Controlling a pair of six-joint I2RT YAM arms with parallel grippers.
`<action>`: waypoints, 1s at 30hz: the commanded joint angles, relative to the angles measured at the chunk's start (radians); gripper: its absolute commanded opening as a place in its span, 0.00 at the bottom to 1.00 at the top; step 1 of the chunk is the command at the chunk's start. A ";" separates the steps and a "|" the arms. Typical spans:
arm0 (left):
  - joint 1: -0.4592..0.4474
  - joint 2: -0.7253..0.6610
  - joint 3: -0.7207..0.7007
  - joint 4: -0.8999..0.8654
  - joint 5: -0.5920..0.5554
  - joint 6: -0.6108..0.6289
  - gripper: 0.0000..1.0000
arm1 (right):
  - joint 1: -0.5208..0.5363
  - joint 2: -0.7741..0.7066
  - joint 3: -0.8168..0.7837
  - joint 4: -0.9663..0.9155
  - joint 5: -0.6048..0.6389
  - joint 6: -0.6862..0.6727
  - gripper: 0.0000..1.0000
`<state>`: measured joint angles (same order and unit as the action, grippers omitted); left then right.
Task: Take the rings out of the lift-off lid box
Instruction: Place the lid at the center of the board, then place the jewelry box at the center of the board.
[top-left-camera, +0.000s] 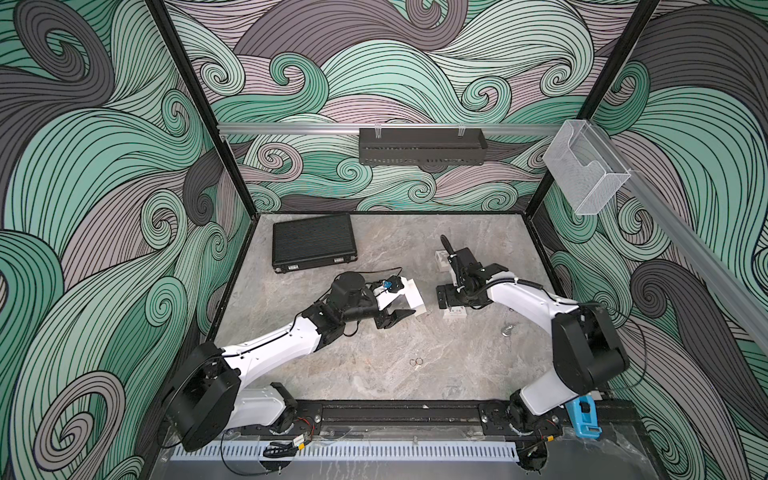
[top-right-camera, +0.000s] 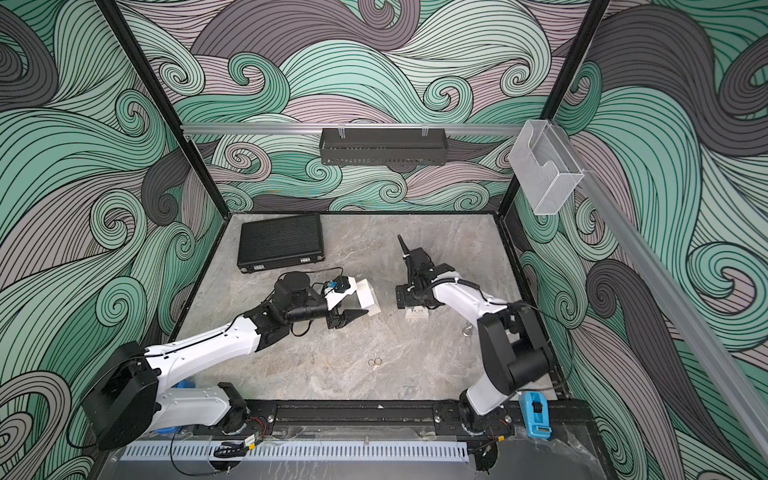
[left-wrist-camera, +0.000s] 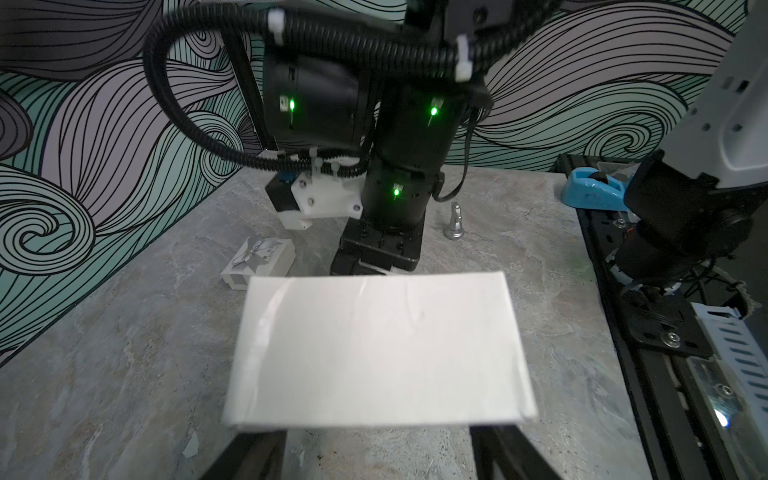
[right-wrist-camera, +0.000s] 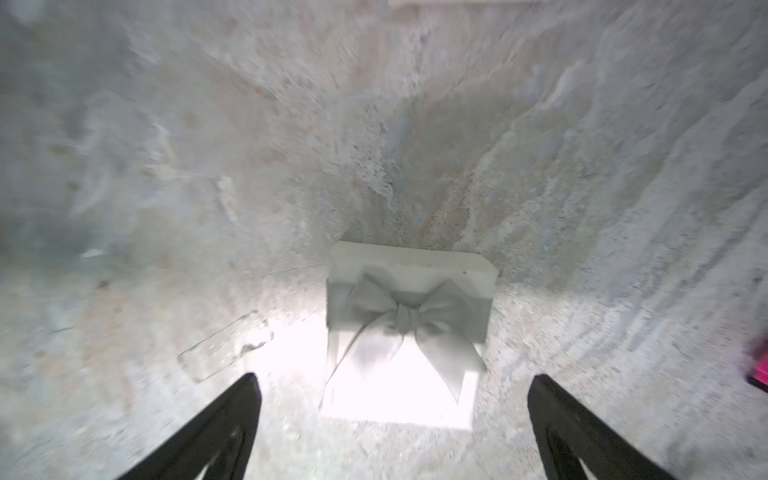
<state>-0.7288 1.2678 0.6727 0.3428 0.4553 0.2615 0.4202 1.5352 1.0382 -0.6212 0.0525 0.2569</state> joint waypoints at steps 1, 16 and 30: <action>0.003 -0.013 0.037 -0.003 -0.013 -0.002 0.59 | -0.022 -0.158 0.058 -0.094 -0.141 -0.065 1.00; 0.003 0.004 0.041 0.013 -0.007 -0.016 0.59 | -0.044 -0.422 0.001 0.190 -0.956 0.176 0.79; 0.003 0.002 0.043 0.012 -0.006 -0.016 0.59 | 0.003 -0.287 0.008 0.257 -0.958 0.218 0.51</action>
<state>-0.7288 1.2678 0.6727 0.3443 0.4416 0.2508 0.4137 1.2381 1.0393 -0.4004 -0.8726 0.4587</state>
